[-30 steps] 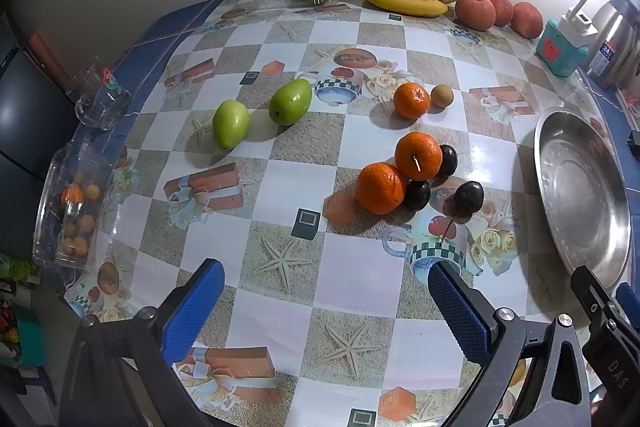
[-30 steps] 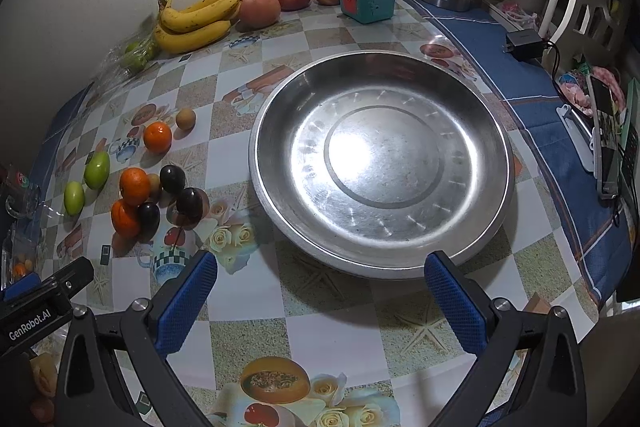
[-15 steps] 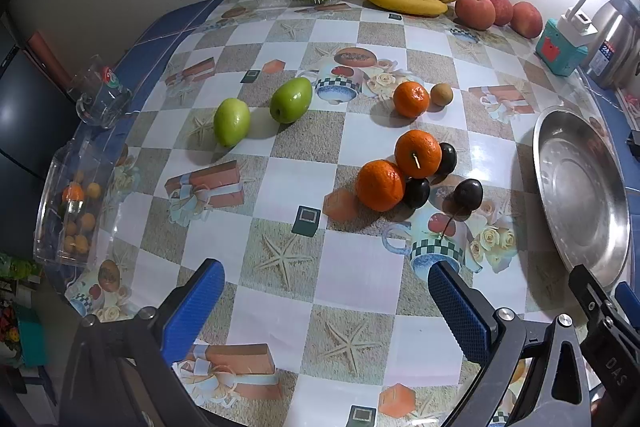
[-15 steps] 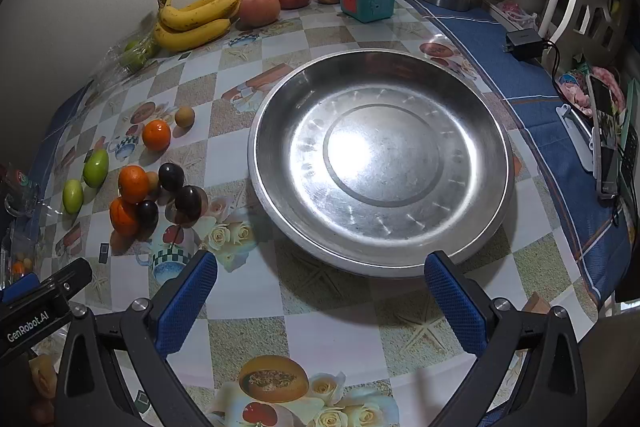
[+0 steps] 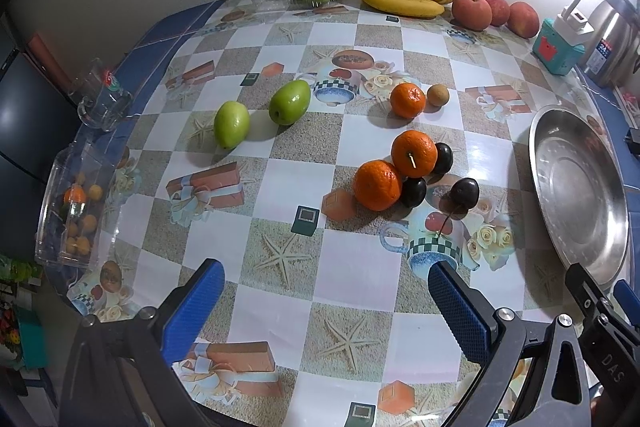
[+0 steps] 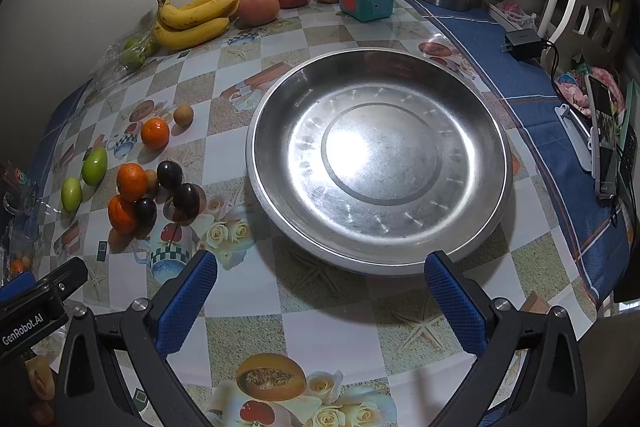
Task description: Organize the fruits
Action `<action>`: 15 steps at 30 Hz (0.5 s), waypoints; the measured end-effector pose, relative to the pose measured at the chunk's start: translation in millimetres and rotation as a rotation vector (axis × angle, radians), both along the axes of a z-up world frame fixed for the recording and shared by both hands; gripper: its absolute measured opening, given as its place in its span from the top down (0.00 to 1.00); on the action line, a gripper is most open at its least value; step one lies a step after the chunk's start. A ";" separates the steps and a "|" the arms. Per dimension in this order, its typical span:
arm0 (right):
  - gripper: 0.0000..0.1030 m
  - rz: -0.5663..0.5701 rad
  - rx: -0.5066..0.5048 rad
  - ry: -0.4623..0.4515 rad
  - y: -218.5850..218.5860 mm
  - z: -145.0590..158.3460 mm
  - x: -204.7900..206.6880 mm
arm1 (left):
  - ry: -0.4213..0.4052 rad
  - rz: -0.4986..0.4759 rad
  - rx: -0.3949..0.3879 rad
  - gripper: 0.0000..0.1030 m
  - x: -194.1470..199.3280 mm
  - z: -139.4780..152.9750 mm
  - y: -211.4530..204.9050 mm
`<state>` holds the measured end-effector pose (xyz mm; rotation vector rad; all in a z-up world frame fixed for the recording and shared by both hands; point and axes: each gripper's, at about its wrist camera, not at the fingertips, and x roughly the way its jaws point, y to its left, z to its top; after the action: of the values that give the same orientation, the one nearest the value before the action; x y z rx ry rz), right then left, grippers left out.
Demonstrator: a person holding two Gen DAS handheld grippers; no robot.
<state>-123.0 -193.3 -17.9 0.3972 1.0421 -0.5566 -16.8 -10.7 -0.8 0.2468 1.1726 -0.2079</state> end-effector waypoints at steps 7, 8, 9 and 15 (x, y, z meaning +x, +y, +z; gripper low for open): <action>0.00 -0.001 -0.001 0.000 0.3 0.2 -0.9 | 0.000 0.000 0.000 0.00 -0.1 -0.3 0.1; 0.00 -0.001 -0.001 0.000 0.3 0.2 -1.1 | 0.001 0.000 0.000 0.00 -0.2 -0.3 0.1; 0.00 -0.001 -0.001 -0.001 0.4 0.2 -0.9 | 0.000 0.000 0.000 0.00 -0.2 -0.3 0.1; 0.00 -0.004 0.000 0.008 -1.0 -3.4 -2.8 | 0.000 0.000 0.000 0.00 -0.3 -0.4 0.2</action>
<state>-125.8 -194.2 -21.4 0.3981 1.0490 -0.5621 -17.0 -10.6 -1.3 0.2466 1.1731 -0.2081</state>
